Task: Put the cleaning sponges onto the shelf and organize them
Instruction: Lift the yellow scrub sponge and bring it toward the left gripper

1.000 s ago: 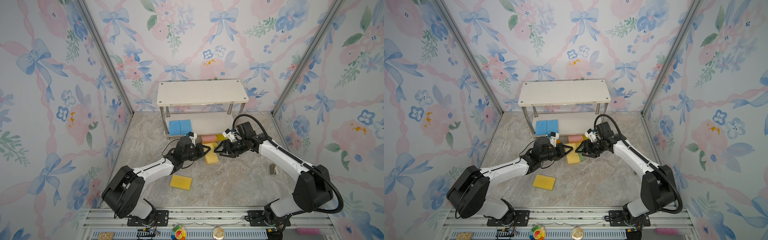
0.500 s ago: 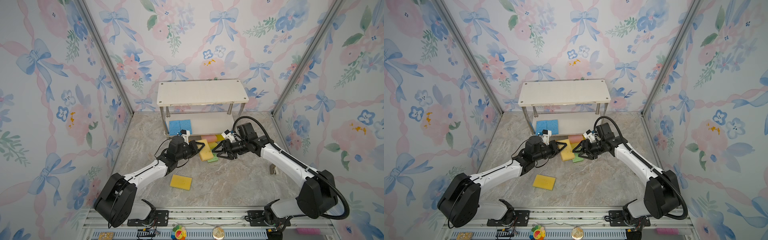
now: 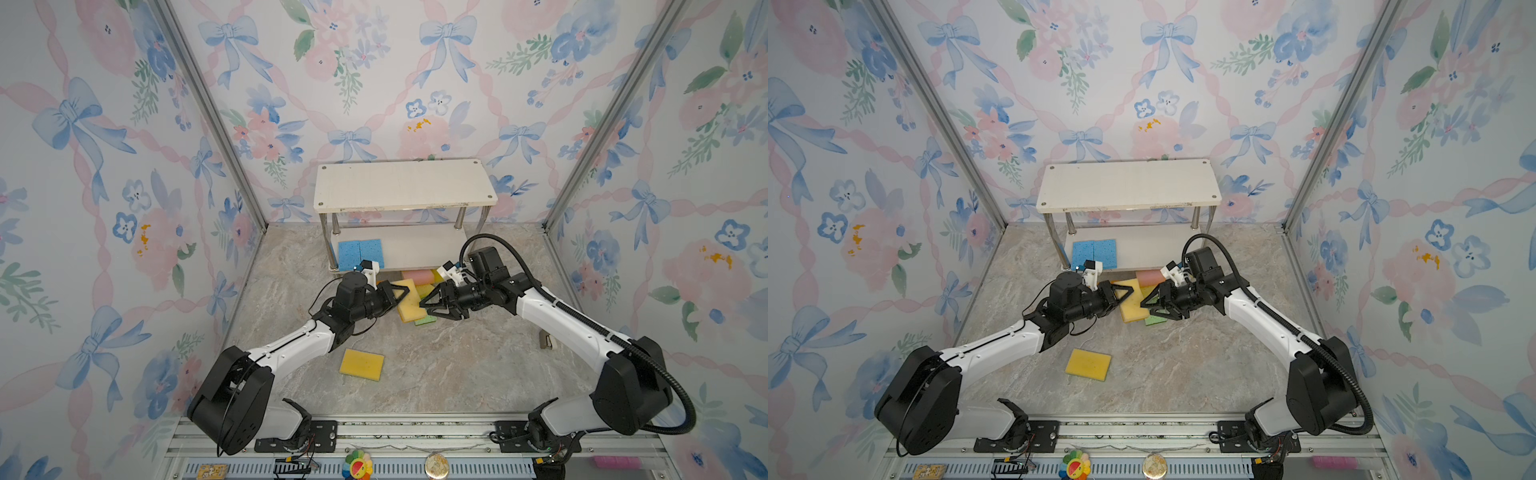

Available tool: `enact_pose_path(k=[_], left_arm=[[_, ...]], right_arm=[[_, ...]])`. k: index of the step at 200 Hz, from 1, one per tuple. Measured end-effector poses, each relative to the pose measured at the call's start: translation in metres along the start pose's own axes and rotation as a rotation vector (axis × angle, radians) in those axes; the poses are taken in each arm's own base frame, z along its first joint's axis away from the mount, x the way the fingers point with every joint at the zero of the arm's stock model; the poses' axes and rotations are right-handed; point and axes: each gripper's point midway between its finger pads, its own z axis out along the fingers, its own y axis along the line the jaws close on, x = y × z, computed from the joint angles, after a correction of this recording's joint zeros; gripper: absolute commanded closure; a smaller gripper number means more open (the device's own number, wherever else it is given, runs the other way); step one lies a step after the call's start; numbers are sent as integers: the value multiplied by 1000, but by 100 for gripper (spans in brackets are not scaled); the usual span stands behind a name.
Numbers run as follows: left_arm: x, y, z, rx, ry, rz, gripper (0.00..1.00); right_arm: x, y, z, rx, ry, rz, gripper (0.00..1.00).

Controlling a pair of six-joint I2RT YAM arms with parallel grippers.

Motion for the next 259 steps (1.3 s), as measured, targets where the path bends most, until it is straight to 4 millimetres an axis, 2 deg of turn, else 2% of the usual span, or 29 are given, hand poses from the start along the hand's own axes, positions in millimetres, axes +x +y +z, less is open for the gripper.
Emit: enact_pose_path(k=[32, 95, 129, 214, 259], left_arm=[[-5, 0, -1, 5, -14, -9, 100], [-3, 0, -4, 11, -14, -21, 100], [1, 8, -7, 0, -13, -28, 100], [3, 9, -10, 3, -15, -34, 100], [3, 9, -10, 3, -15, -37, 100]], right_arm=[[1, -8, 4, 33, 4, 11, 54], [15, -3, 23, 64, 36, -22, 64], [17, -4, 24, 73, 37, -21, 64], [15, -5, 20, 83, 20, -19, 66], [14, -5, 19, 87, 15, -7, 81]])
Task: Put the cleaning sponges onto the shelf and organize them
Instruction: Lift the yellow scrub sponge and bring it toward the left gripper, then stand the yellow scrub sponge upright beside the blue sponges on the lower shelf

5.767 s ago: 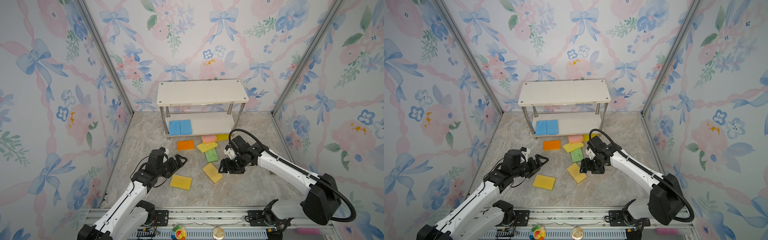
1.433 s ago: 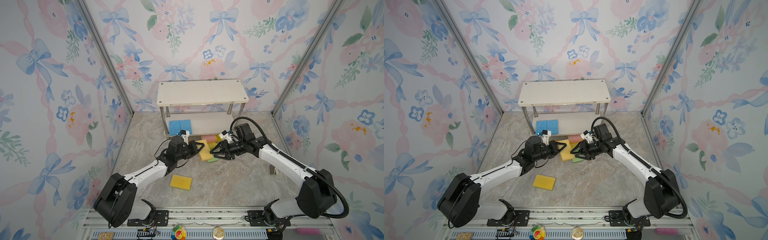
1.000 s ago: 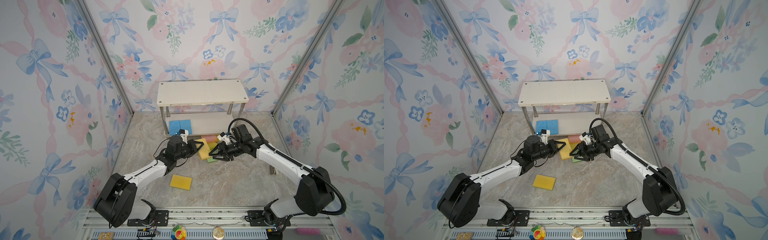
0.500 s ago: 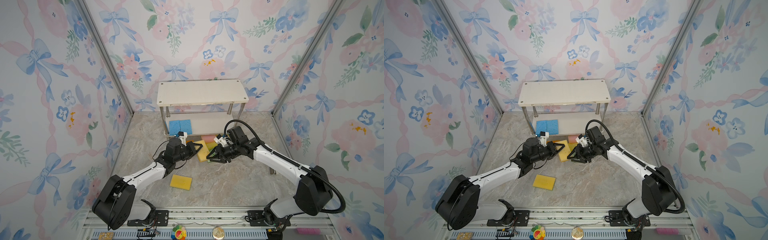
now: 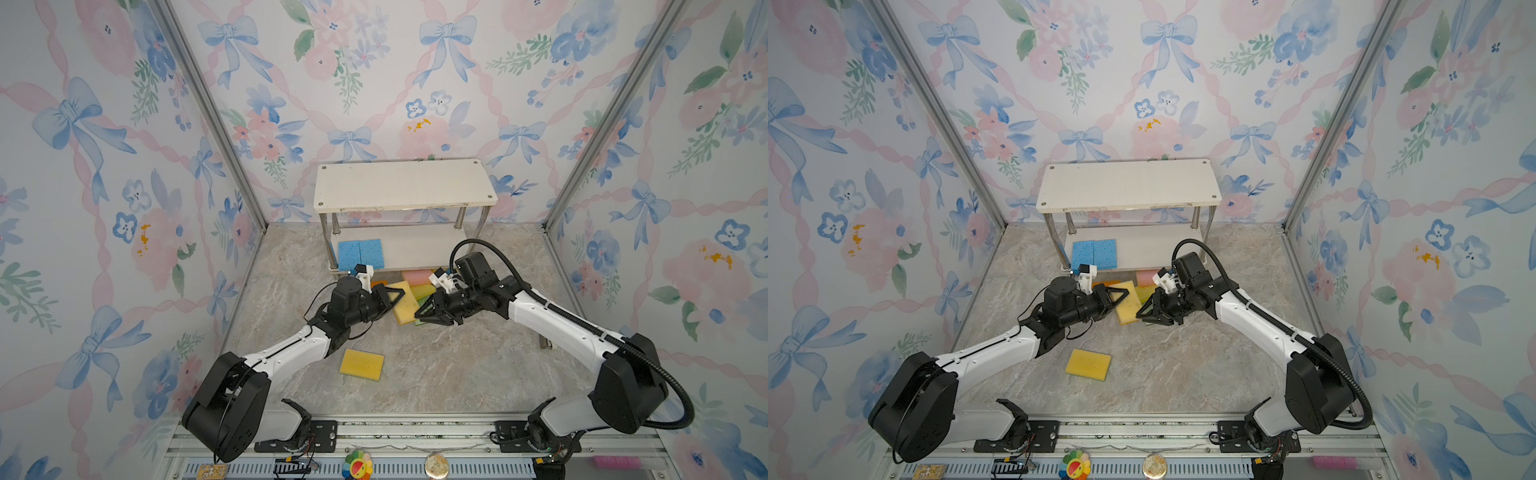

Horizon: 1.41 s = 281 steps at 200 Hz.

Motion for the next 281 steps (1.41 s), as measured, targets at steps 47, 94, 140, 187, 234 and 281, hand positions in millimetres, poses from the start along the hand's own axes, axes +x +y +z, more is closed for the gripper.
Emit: enact_pose_path(k=[47, 94, 140, 187, 234, 281], left_arm=[[0, 0, 0, -1, -1, 1, 100], [2, -1, 0, 5, 11, 1, 3], [-18, -1, -26, -5, -53, 4, 2], [-36, -12, -75, -41, -165, 82, 2], [-29, 18, -104, -106, -198, 56, 2], [-24, 28, -117, -136, -194, 33, 2]], right_arm=[[-1, 0, 0, 2, -5, 6, 96], [-7, -1, -5, 18, -49, -4, 100], [-31, -13, -9, 58, -162, 33, 100], [-80, -28, 9, 147, -257, 58, 100], [-139, -37, 29, 202, -332, 66, 100], [-181, -49, 37, 218, -388, 82, 100]])
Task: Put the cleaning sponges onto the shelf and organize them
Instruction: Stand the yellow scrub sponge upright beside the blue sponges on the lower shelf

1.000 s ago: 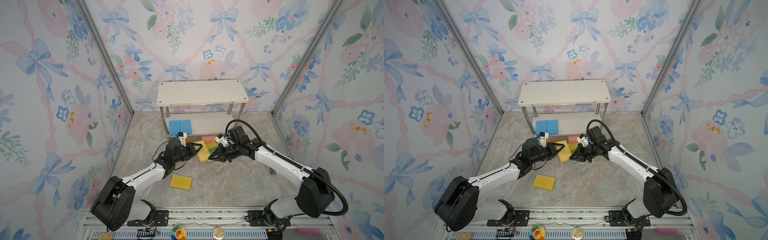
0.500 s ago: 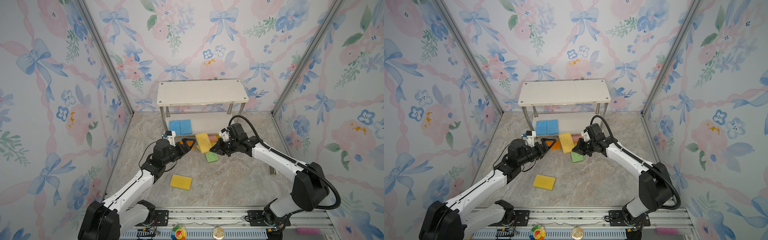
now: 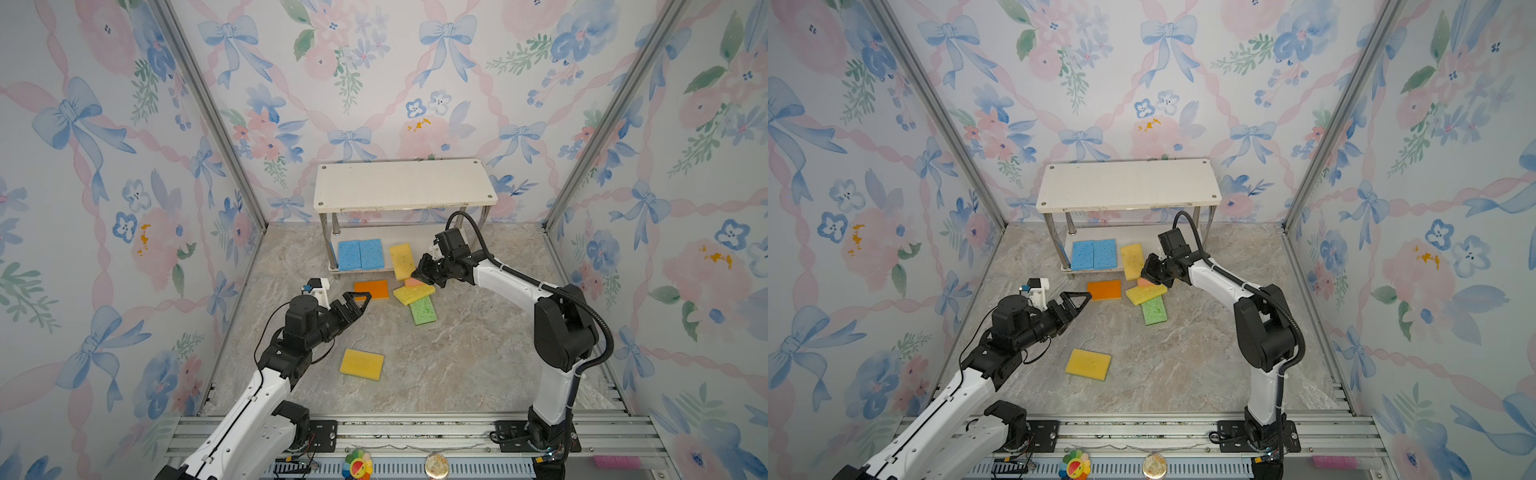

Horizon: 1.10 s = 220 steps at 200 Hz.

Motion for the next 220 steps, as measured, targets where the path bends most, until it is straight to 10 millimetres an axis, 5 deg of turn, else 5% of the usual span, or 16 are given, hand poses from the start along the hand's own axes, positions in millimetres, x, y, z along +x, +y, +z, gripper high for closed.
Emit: enact_pose_path(k=[80, 173, 198, 220], left_arm=[[2, 9, -6, -27, 23, -8, 2], [-2, 10, -8, -20, 24, -19, 2], [-2, 10, -8, -17, 29, -20, 2], [-1, 10, -8, -17, 33, -19, 2]], right_arm=[[-35, 16, 27, -30, -34, -6, 100], [-39, 8, 55, -20, -8, 20, 100], [-41, 12, 55, -35, -11, 28, 95], [-43, 14, 57, -52, -17, 39, 71]])
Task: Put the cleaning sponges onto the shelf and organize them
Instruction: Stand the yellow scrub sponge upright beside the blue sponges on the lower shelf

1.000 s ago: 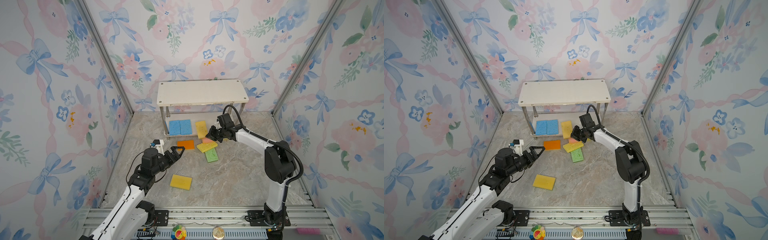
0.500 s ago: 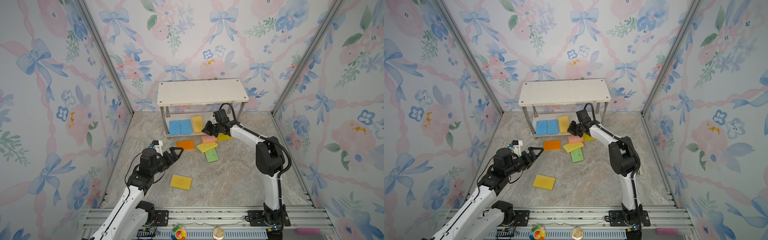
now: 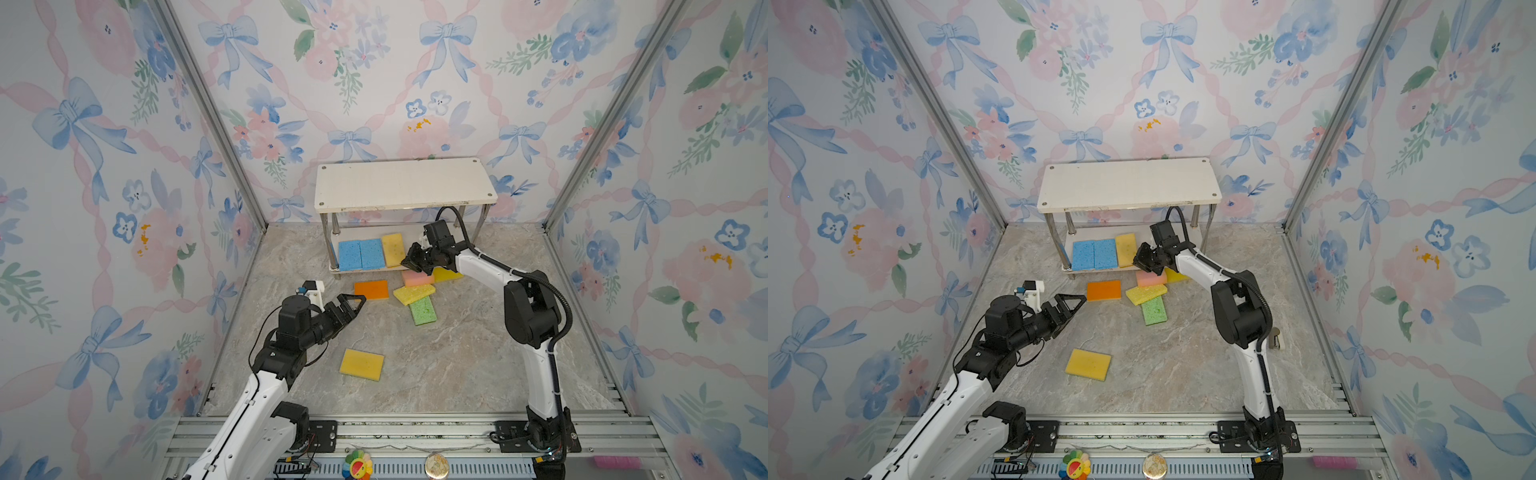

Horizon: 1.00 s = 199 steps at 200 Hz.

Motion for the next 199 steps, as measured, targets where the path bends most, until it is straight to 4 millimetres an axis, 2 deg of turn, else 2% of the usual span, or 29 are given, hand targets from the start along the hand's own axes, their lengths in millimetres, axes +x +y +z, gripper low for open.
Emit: enact_pose_path(k=[21, 46, 137, 175, 199], left_arm=[[0, 0, 0, 1, 0, 3, 2], [-1, 0, 0, 1, -1, 2, 2], [0, -1, -1, 4, 2, 3, 2], [3, 0, -4, 14, -2, 4, 2], [5, 2, -5, 10, 2, -3, 2]], right_arm=[[-1, 2, 1, -14, -5, 5, 57], [-2, 0, 3, -20, -13, 11, 49], [-5, -3, 0, -44, -57, 6, 42], [-13, -3, -4, -46, -113, 0, 35], [-18, -5, -7, -58, -165, -7, 36]])
